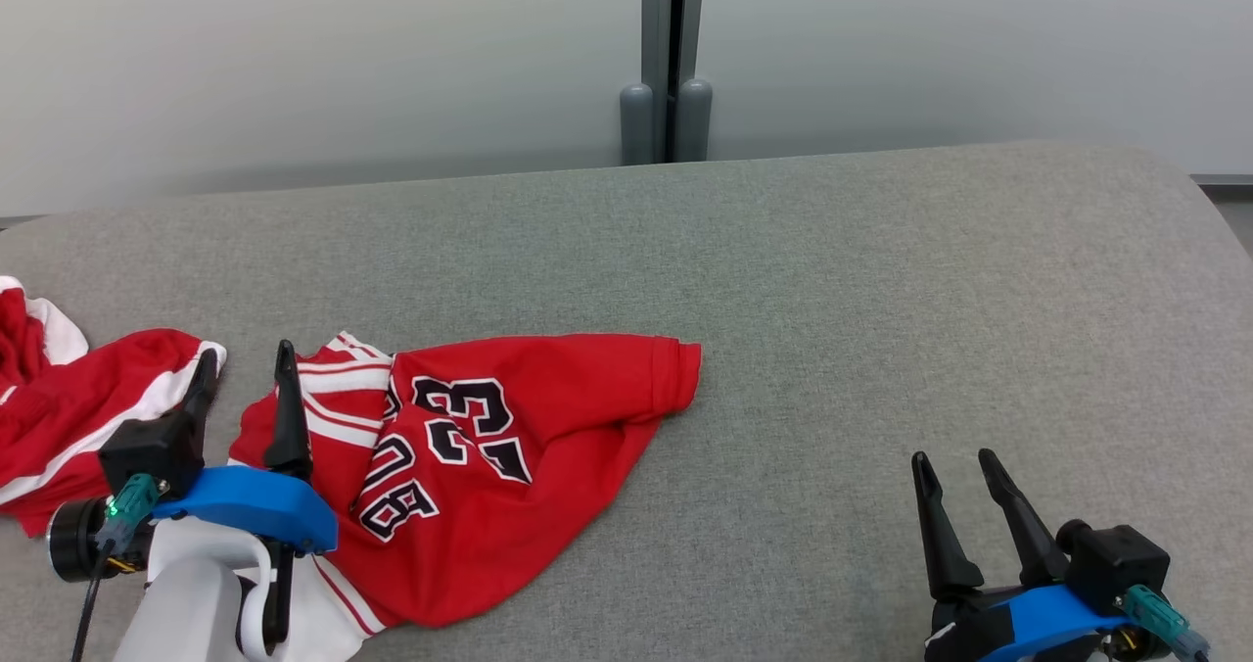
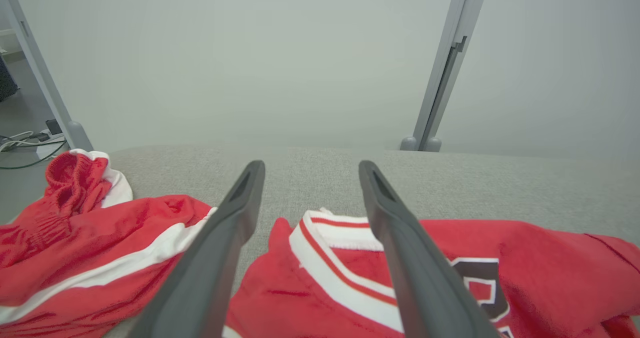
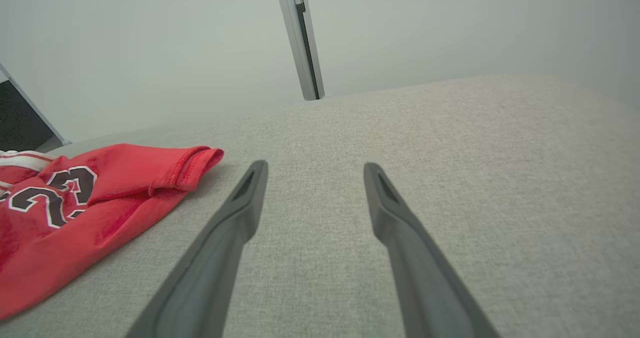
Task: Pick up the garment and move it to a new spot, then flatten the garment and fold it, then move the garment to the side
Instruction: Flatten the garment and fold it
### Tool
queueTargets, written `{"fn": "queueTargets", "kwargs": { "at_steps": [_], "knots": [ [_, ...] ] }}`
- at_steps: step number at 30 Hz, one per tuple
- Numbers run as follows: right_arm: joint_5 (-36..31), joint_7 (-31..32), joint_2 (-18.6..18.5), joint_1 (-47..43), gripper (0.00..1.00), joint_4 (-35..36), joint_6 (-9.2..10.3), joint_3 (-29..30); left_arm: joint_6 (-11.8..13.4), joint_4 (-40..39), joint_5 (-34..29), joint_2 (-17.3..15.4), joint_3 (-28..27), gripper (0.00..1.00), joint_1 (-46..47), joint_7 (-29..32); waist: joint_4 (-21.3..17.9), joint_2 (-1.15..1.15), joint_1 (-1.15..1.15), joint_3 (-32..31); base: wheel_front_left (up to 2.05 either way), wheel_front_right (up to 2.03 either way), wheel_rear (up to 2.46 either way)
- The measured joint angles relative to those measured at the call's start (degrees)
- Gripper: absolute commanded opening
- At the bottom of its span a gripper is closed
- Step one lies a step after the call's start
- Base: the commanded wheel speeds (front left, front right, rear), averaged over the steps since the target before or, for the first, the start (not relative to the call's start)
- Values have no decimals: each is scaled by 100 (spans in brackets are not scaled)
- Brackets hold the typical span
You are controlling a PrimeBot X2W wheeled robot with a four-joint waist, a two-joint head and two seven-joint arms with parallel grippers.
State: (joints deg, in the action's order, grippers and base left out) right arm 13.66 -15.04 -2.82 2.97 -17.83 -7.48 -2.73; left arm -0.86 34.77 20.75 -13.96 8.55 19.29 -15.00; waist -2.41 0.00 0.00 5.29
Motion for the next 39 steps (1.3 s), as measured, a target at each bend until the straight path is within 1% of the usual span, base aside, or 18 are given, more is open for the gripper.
{"fn": "queueTargets", "kwargs": {
  "at_steps": [4,7,12,16,21,25,28,34,39],
  "knots": [
    [-13,1,2,-22,100,1,0,4,-31,-973,-268,212,-414,100,-474,-5,84,0,0,-77,0,0,0],
    [-26,1,1,-71,100,-5,0,11,-122,-1644,-604,411,-621,100,-903,-7,154,0,0,-124,0,0,0],
    [-25,0,2,-94,100,-10,0,10,-223,-2263,-1094,735,-781,100,-1527,-7,276,1,0,-171,0,0,0],
    [-24,0,1,-110,100,-31,0,12,-247,-2441,-1288,924,-856,100,-1850,-7,352,0,0,-175,0,0,0],
    [-15,0,0,-121,100,-69,0,31,-315,-2441,-1372,1024,-970,100,-1975,-7,467,0,0,-163,0,0,0],
    [-18,0,1,-101,100,-127,0,-91,-371,-2453,-1411,1061,-1039,100,-1944,-5,565,0,0,-142,0,0,0],
    [-41,0,1,81,100,-224,0,-304,-404,-2493,-1430,1073,-1085,100,-1879,-7,606,0,0,-109,0,0,0],
    [-48,-1,2,857,100,-724,-1,-853,-425,-2568,-1477,1096,-1009,100,-1789,-7,707,0,1,7,0,0,0],
    [46,0,1,1422,100,-1522,0,-1213,-433,-2566,-1428,1101,-927,100,-1702,-5,875,0,1,131,0,0,0]
  ]
}}
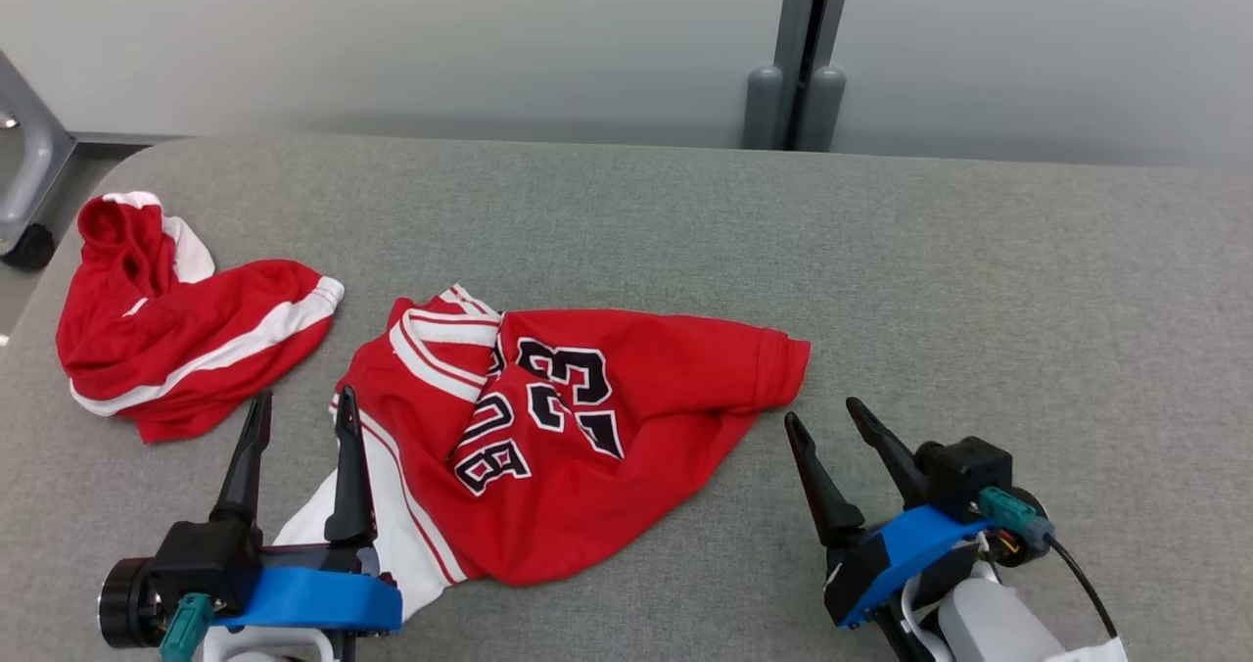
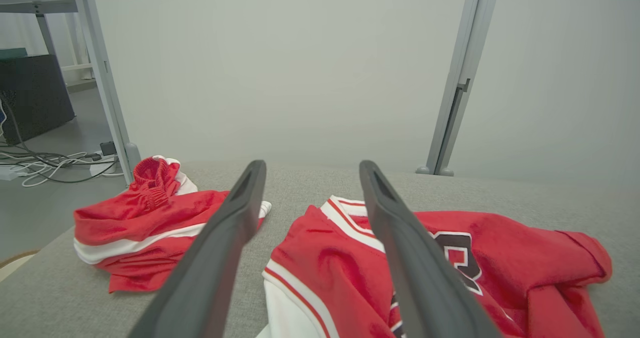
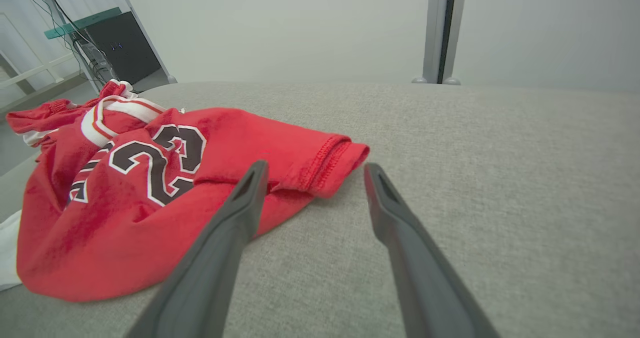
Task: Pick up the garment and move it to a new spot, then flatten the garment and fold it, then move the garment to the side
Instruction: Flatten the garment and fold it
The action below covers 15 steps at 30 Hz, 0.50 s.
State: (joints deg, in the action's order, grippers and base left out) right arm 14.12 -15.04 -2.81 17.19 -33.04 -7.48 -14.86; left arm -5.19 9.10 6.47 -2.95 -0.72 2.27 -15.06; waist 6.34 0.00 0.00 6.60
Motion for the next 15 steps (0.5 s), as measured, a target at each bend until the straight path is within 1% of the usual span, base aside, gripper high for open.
{"fn": "queueTargets", "kwargs": {
  "at_steps": [2,5,10,15],
  "knots": [
    [131,42,2,286,100,-550,0,-183,12,2,64,0,93,100,51,-1,108,0,0,85,0,0,0],
    [292,42,2,525,100,-999,0,-389,47,1,118,3,167,100,81,-1,210,0,0,177,0,0,0],
    [648,58,2,927,100,-1607,-1,-655,69,11,185,2,305,100,204,-1,377,0,0,325,0,0,0],
    [861,47,2,1354,100,-2114,0,-842,112,36,254,3,385,100,281,-1,507,0,0,460,0,0,0]
  ]
}}
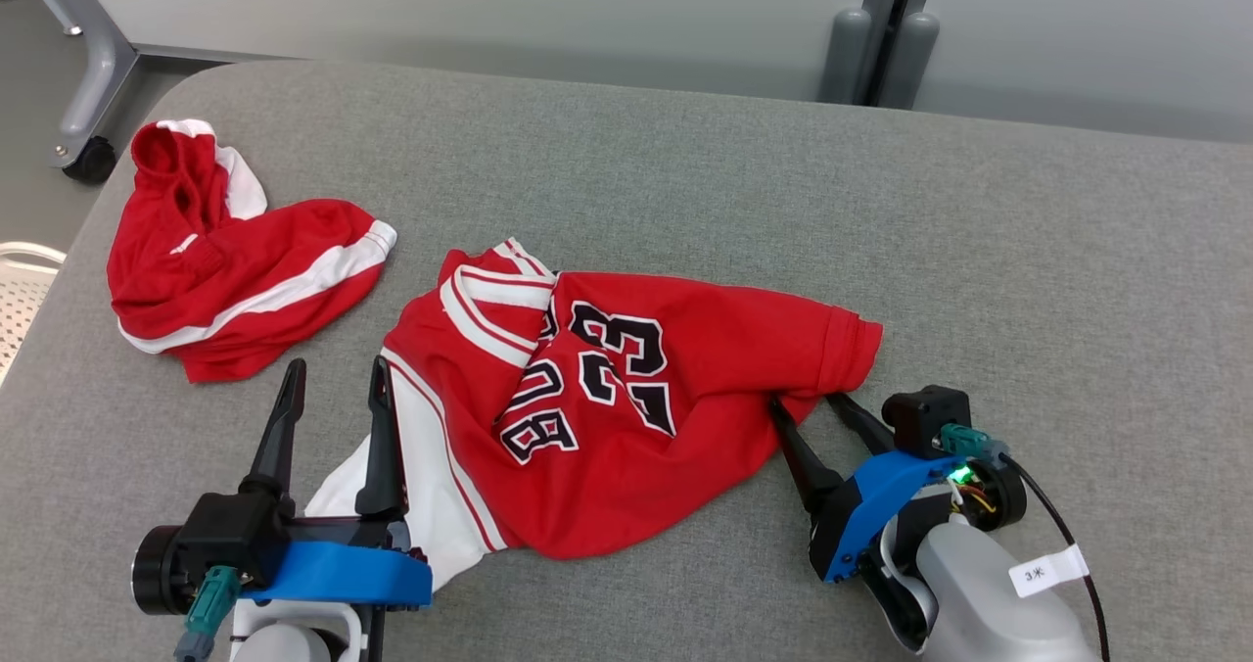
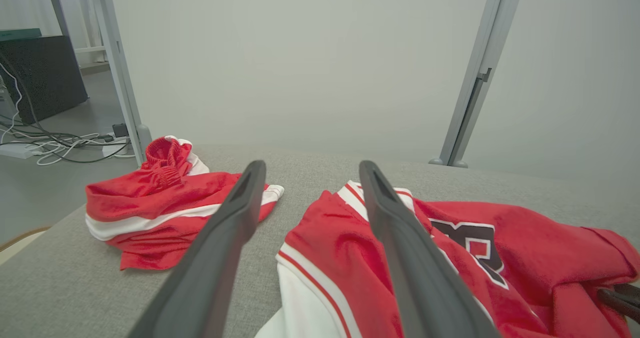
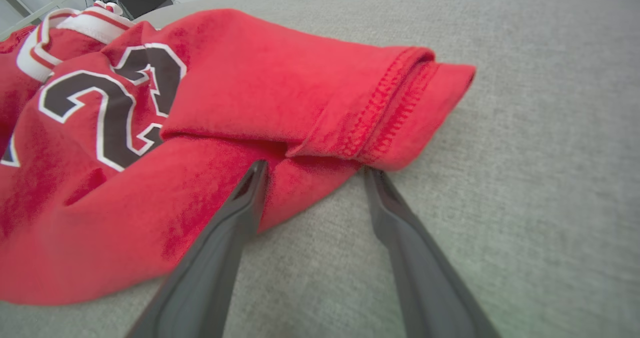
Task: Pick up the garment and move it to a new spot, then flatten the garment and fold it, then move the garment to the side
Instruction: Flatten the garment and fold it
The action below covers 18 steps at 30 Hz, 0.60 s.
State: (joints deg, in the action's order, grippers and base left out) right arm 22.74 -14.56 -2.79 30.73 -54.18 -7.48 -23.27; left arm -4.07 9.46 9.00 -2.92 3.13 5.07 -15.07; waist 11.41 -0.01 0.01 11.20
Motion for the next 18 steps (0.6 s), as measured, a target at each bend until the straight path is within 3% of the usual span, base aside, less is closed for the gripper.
{"fn": "queueTargets", "kwargs": {
  "at_steps": [9,10,11,18],
  "knots": [
    [66,97,0,626,100,-916,-1,-310,57,56,67,-1,151,100,88,0,130,0,0,98,0,0,0],
    [86,142,0,658,21,-964,-1,-364,58,64,81,0,160,100,88,0,135,0,-1,94,0,0,0],
    [136,144,0,665,0,-979,-1,-404,68,68,93,0,166,100,88,0,136,0,-1,87,0,0,0],
    [304,45,14,638,0,-1087,-2,-581,94,107,62,0,125,100,-26,0,-64,0,-1,-36,0,0,0]
  ]
}}
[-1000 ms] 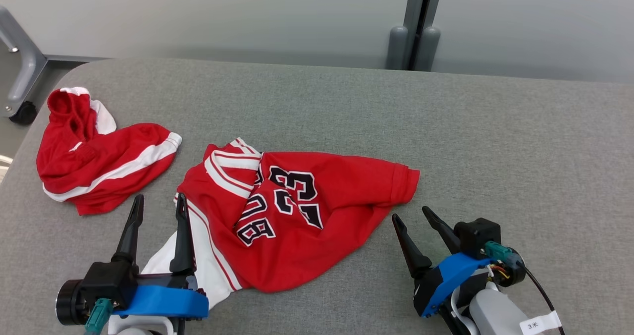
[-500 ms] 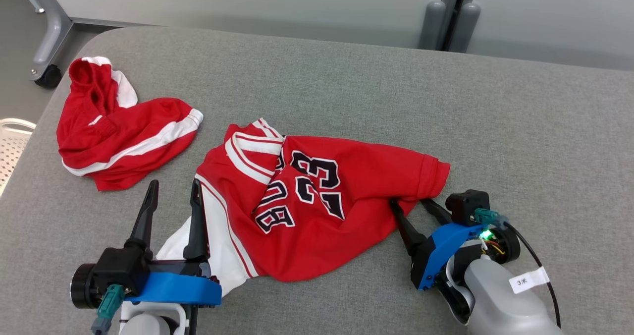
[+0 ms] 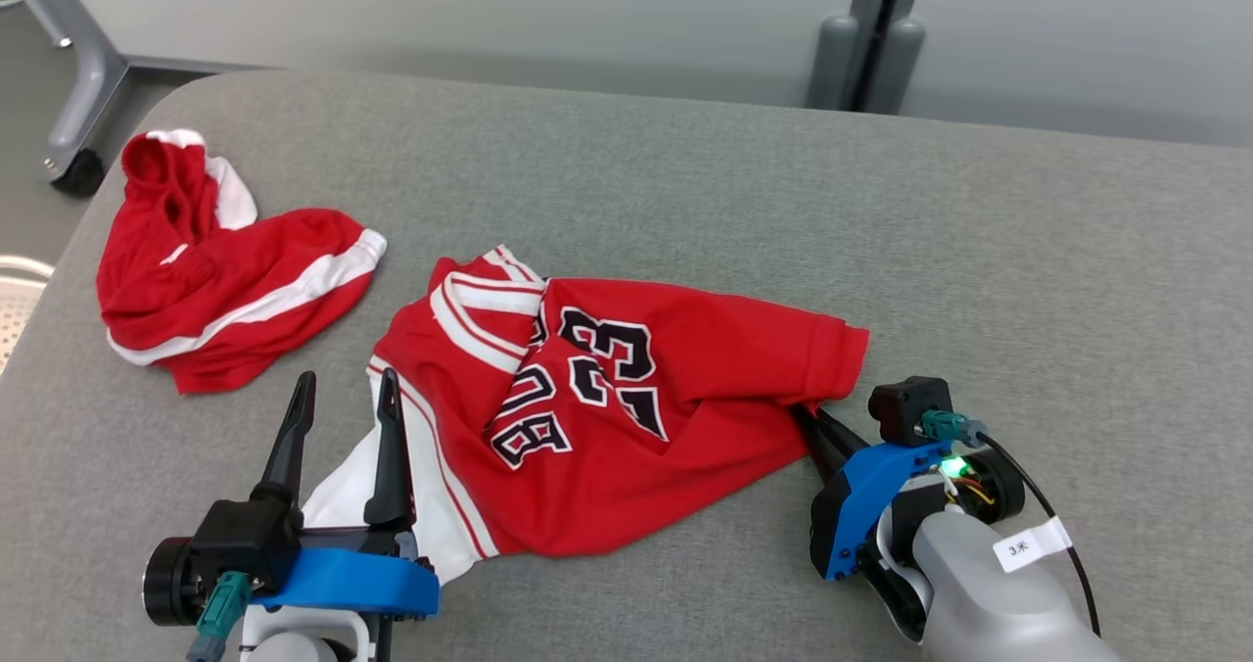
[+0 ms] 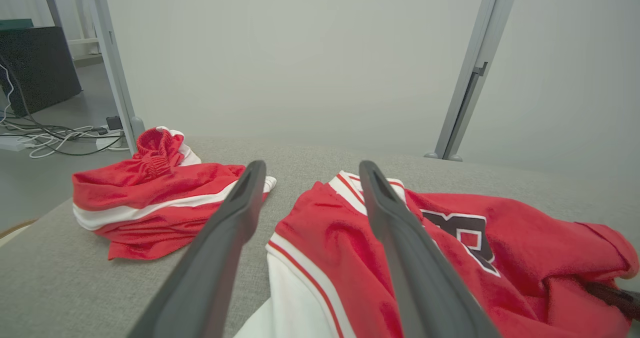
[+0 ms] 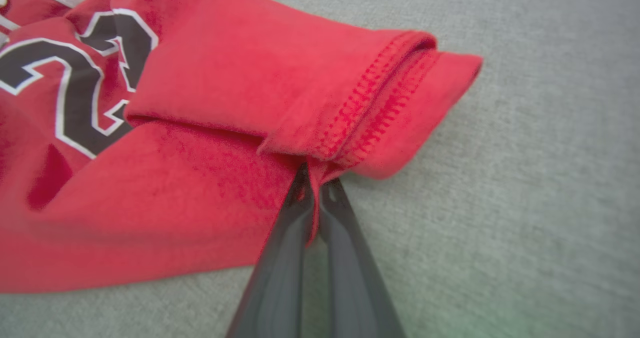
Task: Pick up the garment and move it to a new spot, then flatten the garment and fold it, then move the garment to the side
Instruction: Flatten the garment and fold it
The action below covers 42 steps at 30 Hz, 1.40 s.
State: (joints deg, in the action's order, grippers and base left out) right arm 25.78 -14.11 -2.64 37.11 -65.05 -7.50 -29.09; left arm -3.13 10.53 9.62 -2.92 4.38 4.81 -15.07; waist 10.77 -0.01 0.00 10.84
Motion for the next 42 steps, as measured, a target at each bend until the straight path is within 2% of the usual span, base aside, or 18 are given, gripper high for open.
{"fn": "queueTargets", "kwargs": {
  "at_steps": [6,14,22,30,31,32,33,42],
  "knots": [
    [-190,-79,-52,-273,0,214,1,282,-29,18,-5,1,-80,100,-115,0,-300,0,0,-203,0,0,0],
    [-499,-87,-517,-1597,0,1906,1,1274,-12,16,33,1,-105,100,-300,0,-708,0,0,-468,0,0,0],
    [-625,-44,-495,-3330,0,3508,1,2264,-11,19,65,1,-114,100,-417,0,-958,1,-1,-582,0,0,0],
    [-864,639,-292,-4638,0,5146,1,2722,3,23,109,2,-132,100,-451,1,-1104,1,0,-565,0,0,0],
    [-866,702,-276,-4714,4,5305,1,2770,3,24,110,2,-132,100,-451,0,-1113,1,0,-560,0,0,0],
    [-857,746,-259,-4770,45,5462,1,2799,3,25,116,1,-136,100,-450,0,-1123,1,0,-551,0,0,0],
    [-871,761,-248,-4791,100,5577,1,2838,3,25,119,2,-138,100,-449,0,-1132,1,0,-542,0,0,0],
    [-1205,867,-481,-4316,100,6255,2,3238,-27,21,97,1,-187,100,-389,0,-1094,1,0,-532,0,0,0]
  ]
}}
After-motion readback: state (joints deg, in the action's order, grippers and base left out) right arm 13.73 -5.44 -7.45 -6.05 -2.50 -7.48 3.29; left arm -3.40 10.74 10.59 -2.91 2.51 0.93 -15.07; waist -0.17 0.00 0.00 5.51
